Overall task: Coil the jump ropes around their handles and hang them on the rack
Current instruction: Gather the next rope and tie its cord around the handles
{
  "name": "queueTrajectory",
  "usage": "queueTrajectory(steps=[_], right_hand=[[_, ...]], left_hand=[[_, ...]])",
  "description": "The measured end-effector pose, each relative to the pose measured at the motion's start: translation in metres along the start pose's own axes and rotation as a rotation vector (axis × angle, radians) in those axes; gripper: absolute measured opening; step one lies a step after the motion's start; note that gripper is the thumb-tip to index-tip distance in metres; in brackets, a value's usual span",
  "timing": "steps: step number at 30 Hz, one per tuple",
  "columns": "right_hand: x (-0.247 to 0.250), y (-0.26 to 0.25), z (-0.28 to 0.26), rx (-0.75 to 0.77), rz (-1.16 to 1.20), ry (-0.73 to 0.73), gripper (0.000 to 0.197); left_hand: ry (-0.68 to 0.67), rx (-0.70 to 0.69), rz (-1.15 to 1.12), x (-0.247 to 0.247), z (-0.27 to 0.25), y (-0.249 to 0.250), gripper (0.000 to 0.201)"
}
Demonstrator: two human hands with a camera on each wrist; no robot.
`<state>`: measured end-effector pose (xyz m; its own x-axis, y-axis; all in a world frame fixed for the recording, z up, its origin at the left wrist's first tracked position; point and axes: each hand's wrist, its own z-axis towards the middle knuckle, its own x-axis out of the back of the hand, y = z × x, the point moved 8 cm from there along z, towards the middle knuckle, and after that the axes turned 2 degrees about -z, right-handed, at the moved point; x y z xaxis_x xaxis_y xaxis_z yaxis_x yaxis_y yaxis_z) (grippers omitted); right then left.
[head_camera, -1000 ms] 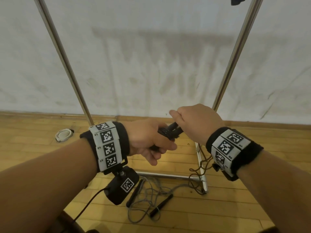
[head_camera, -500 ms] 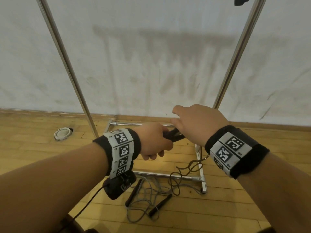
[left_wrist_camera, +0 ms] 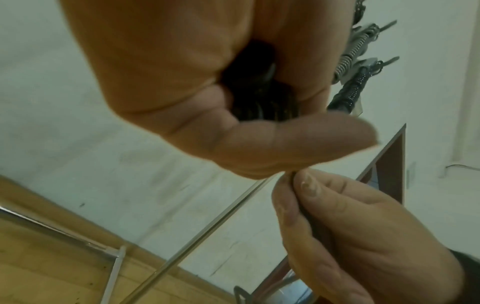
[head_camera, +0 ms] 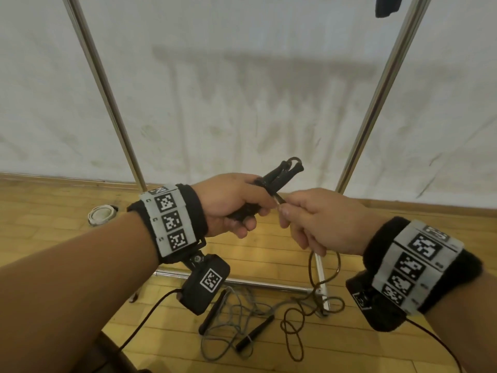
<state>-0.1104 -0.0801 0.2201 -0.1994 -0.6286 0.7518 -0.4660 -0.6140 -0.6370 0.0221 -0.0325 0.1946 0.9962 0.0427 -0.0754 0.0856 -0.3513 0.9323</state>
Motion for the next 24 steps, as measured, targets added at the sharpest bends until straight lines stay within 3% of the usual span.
queueTrajectory(steps=[5, 9, 12, 15, 17, 20, 22, 24], right_hand=[[-0.013, 0.014, 0.000, -0.005, 0.137, -0.206, 0.030], [-0.008, 0.034, 0.002, -0.035, -0.053, -0.216, 0.016], [0.000, 0.045, 0.011, -0.077, -0.333, -0.170, 0.013], [0.017, 0.031, 0.015, -0.043, -0.455, -0.005, 0.020], [0.023, 0.010, 0.012, 0.031, -0.558, 0.068, 0.023], [0.013, -0.012, 0.004, 0.094, -0.621, 0.080, 0.027], [0.007, -0.014, -0.001, 0.072, -0.482, 0.064, 0.027], [0.008, -0.004, -0.003, 0.010, -0.269, 0.055, 0.024]], left_hand=[[-0.075, -0.042, 0.032, -0.018, -0.004, 0.005, 0.044], [-0.283, 0.000, 0.222, -0.047, -0.013, -0.004, 0.011], [-0.381, 0.127, 0.488, -0.067, -0.016, -0.029, 0.011], [-0.242, 0.232, 0.814, -0.066, -0.006, -0.052, 0.025], [-0.107, 0.281, 0.837, -0.053, 0.003, -0.057, 0.035], [0.084, 0.242, 0.675, -0.022, 0.017, -0.043, 0.028], [0.185, 0.138, 0.504, -0.001, 0.023, -0.024, 0.018], [0.199, 0.021, 0.285, 0.011, 0.021, -0.005, 0.011]])
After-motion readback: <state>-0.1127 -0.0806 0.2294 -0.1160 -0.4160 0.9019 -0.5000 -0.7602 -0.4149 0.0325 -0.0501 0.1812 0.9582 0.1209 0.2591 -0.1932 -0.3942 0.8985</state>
